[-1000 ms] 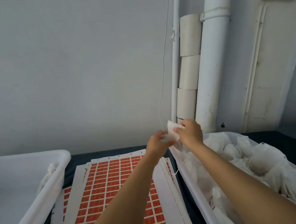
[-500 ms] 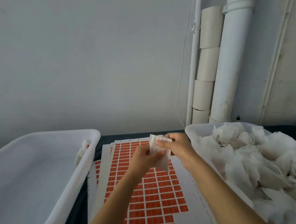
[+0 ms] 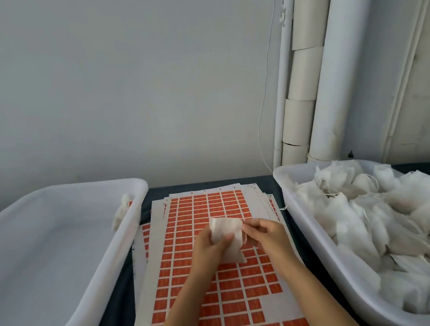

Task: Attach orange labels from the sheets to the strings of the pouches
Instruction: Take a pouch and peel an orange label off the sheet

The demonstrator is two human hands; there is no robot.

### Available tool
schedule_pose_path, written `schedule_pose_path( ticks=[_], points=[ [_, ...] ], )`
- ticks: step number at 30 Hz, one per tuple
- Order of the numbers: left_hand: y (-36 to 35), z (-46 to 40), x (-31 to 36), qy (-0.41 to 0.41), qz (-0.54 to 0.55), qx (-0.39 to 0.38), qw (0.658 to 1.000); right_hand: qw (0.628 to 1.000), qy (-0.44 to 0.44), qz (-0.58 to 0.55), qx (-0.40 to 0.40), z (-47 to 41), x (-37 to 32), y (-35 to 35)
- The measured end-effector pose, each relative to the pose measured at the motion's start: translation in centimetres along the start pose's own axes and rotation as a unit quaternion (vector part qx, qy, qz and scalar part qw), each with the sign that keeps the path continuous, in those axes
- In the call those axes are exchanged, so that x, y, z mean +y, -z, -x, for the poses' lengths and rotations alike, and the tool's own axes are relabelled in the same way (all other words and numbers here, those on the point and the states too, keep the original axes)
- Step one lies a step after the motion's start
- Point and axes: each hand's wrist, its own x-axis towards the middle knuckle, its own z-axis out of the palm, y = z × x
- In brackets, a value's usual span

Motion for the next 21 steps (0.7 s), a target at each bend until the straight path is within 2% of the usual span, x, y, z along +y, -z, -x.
schedule_pose_path(
  ticks=[4,9,14,18,21],
  points=[
    [0.2,0.3,-0.5,-0.028,0.082,-0.011,0.996,0.999,0.040,-0.006,0.007,0.0,1.1,-0.3],
    [-0.2,0.7,0.1,-0.095,0.109,-0.025,0.989,0.994,0.108,0.030,0.004,0.3,1.5,-0.9],
    [-0.7,0.5,0.0,-0.128,0.079,0.008,0.989,0.977,0.186,0.106,0.001,0.7,1.8,-0.8],
    [-0.8,0.6,0.0,-0.122,0.056,0.037,0.990,0.954,0.251,0.164,0.025,0.8,1.7,-0.4],
    [-0.6,0.5,0.0,-0.119,0.042,0.042,0.991,0.942,0.267,0.200,0.035,0.7,1.6,-0.4]
  ],
)
